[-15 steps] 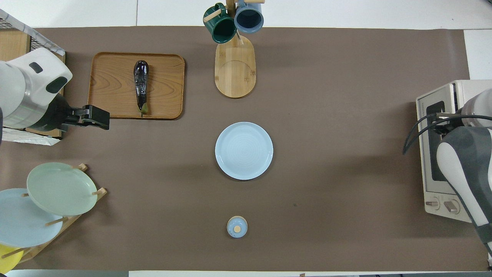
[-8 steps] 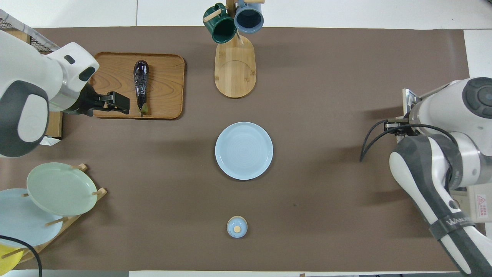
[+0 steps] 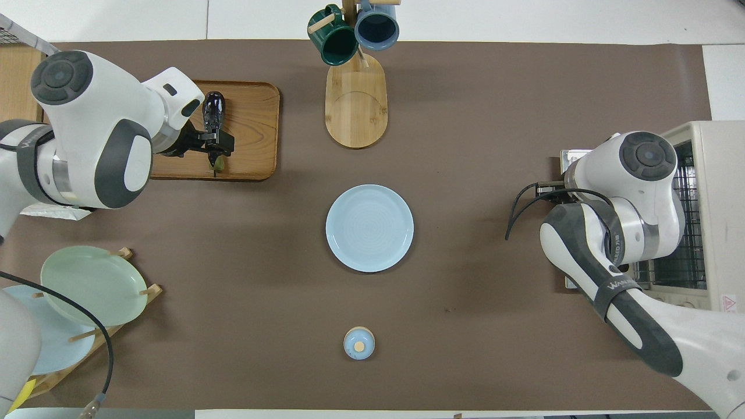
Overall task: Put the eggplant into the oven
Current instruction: 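Reach the left gripper to the eggplant while the right gripper draws back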
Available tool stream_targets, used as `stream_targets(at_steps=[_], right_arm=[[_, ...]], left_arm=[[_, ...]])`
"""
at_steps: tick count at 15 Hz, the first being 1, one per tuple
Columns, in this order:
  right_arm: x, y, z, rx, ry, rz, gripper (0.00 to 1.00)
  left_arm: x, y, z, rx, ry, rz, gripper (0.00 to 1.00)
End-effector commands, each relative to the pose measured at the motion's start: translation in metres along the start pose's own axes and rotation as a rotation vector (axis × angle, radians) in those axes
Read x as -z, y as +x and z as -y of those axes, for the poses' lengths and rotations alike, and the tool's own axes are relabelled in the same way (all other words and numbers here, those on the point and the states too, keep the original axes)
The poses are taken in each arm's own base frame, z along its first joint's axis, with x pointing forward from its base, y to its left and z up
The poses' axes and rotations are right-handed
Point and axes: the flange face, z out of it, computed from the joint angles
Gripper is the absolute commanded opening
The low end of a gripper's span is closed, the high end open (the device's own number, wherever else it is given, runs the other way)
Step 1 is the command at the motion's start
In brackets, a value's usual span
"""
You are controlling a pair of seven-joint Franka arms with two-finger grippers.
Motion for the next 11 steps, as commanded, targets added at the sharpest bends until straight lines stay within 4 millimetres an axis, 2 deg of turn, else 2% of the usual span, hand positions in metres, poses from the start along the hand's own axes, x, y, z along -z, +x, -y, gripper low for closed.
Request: stream_targets(at_steps=[1,3,4,6,8,9,10,11], right_arm=[[-0.001,0.004,-0.002,0.001,0.005,0.005,0.00],[-0.001,0.004,-0.001,-0.006,0.006,0.010,0.00],[0.004,0.004,0.013,-0.025,0.034,0.008,0.00],[0.026,0.008,0.053,-0.055,0.096,0.015,0.00],[0.050,0.017,0.073,-0.107,0.100,0.022,0.00],[0.055,0.017,0.087,-0.133,0.100,0.022,0.00],[0.052,0.017,0.095,-0.147,0.101,0.017,0.05],[0.052,0.017,0.099,-0.147,0.103,0.011,0.21]], left_arm=[[-0.024,0.021,0.001,-0.032,0.047,-0.031,1.00],[-0.032,0.024,0.004,-0.050,0.048,-0.048,1.00],[-0.039,0.025,0.003,-0.067,0.047,-0.052,1.00],[-0.050,0.025,0.005,-0.070,0.040,-0.079,1.00],[-0.054,0.026,0.007,-0.079,0.040,-0.085,1.00],[-0.060,0.027,0.006,-0.098,0.039,-0.081,1.00],[-0.060,0.029,0.008,-0.108,0.039,-0.095,1.00],[-0.061,0.030,0.010,-0.125,0.039,-0.102,1.00]])
